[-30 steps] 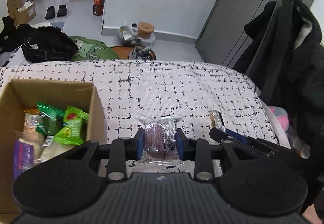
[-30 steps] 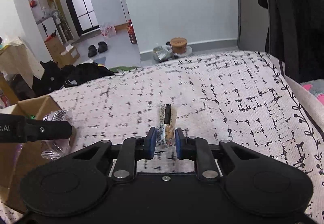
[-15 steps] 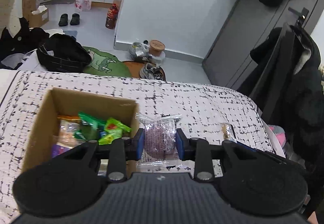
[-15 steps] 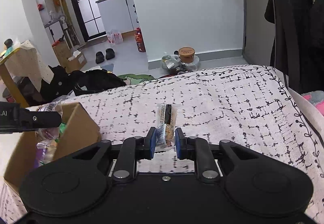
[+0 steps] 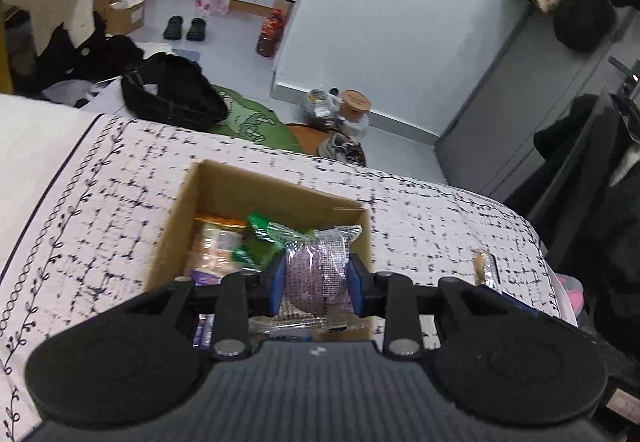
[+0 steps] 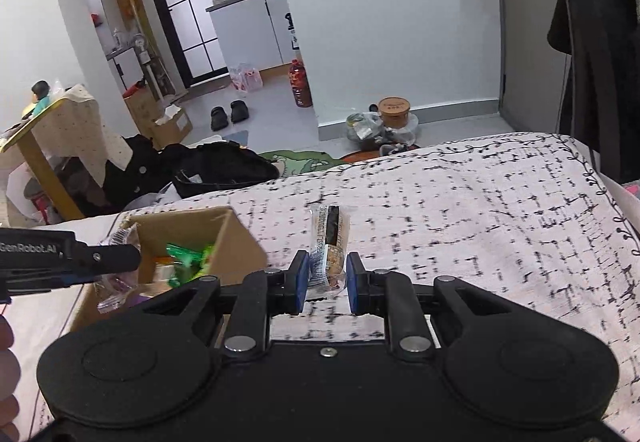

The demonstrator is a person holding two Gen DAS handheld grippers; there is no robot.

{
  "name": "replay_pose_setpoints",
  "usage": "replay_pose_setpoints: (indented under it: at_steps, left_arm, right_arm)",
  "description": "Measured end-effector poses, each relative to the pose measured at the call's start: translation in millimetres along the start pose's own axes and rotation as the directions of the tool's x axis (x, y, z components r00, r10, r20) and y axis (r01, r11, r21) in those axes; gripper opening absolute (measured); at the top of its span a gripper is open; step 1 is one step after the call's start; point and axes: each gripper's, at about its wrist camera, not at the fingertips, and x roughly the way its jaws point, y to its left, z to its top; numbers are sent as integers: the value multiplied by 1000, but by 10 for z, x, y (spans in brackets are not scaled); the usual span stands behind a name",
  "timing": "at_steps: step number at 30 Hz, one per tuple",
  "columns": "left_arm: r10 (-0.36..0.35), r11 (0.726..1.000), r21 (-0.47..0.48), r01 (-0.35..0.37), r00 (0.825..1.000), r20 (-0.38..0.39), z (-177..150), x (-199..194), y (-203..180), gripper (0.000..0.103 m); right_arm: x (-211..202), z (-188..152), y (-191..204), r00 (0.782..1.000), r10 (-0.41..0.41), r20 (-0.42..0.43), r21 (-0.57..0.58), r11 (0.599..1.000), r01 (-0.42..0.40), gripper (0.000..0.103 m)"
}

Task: Organize snacks
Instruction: 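Carry the purple packet into the box with the left tool while the right carries the bar packet, then open both tools to drop the two clear packets in the box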

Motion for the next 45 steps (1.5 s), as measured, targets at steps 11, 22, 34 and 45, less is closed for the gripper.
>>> replay_pose_setpoints:
  at_steps: [11, 22, 34, 45]
  left_arm:
    - [1, 999, -35, -1, 1000, 2, -28, -45, 199, 31]
    - [2, 997, -73, -3, 1000, -4, -41, -61, 395, 31]
    - [5, 995, -103, -6, 1000, -11, -63, -72, 546, 31]
    - [-86, 996, -17, 86, 996, -16, -86, -101, 299, 31]
  right_arm:
    - [-14, -6, 351, 999, 37, -6, -19, 999, -37, 20]
    - [104, -62, 707, 996, 78, -41, -54, 995, -80, 20]
    - [160, -89, 873, 995, 69, -66, -62, 995, -74, 37]
    - [85, -50, 689, 999, 18, -51, -28, 999, -20, 42]
